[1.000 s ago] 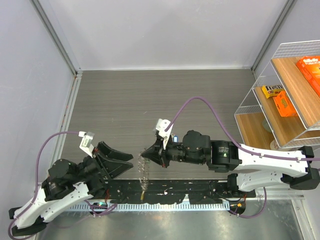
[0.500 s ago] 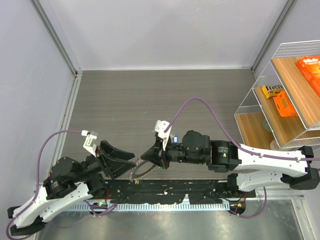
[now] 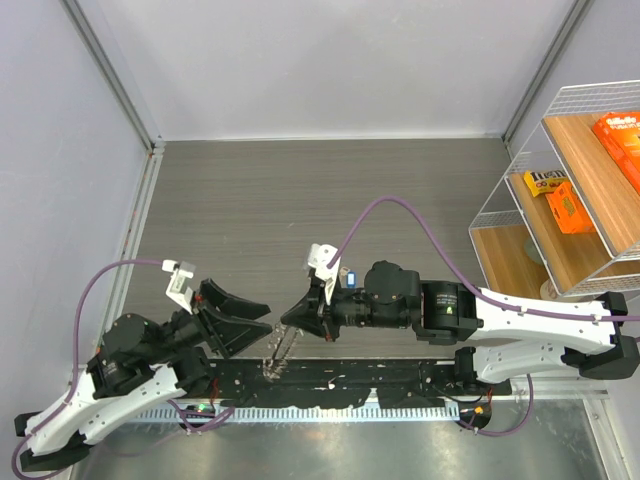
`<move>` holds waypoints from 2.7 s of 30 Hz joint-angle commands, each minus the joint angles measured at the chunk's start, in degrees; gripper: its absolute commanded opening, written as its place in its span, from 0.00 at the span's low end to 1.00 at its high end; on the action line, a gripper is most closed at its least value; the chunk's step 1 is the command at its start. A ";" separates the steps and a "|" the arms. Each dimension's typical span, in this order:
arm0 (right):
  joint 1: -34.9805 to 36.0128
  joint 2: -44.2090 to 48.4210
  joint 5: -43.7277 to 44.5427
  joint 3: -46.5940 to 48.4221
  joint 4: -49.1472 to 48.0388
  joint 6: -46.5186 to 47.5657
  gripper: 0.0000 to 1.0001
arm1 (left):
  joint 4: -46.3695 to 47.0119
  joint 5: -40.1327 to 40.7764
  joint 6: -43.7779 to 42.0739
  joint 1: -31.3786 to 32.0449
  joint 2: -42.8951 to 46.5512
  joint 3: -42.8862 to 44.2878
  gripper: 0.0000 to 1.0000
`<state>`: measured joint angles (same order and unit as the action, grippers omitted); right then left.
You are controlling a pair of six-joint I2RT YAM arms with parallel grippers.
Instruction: Put the keys on the keyring
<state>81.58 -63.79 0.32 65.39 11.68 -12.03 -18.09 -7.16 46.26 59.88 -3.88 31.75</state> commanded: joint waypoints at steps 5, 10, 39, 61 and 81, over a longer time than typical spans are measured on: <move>-0.11 1.12 -3.83 3.70 -3.95 1.05 0.05 | 3.94 -1.19 -0.47 -0.02 -1.04 0.95 0.69; -0.11 0.77 -4.18 4.05 -3.95 1.05 0.06 | 4.46 -1.72 0.14 -0.02 -0.95 0.42 0.66; -0.02 -0.63 -1.90 5.01 -3.33 1.13 0.05 | 4.81 -4.62 3.84 -0.02 0.54 -1.34 0.52; 0.33 1.12 -2.87 3.87 -4.04 1.05 0.06 | 8.15 -5.94 3.31 -0.02 -1.57 -1.95 0.20; 0.86 6.04 -3.30 -1.04 -5.27 1.05 0.06 | 4.55 -1.99 0.50 -0.02 1.33 -0.64 0.00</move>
<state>81.89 -61.78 -2.17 65.49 11.29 -11.22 -12.97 -11.11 48.66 59.88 -3.81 29.71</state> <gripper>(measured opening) 0.058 0.033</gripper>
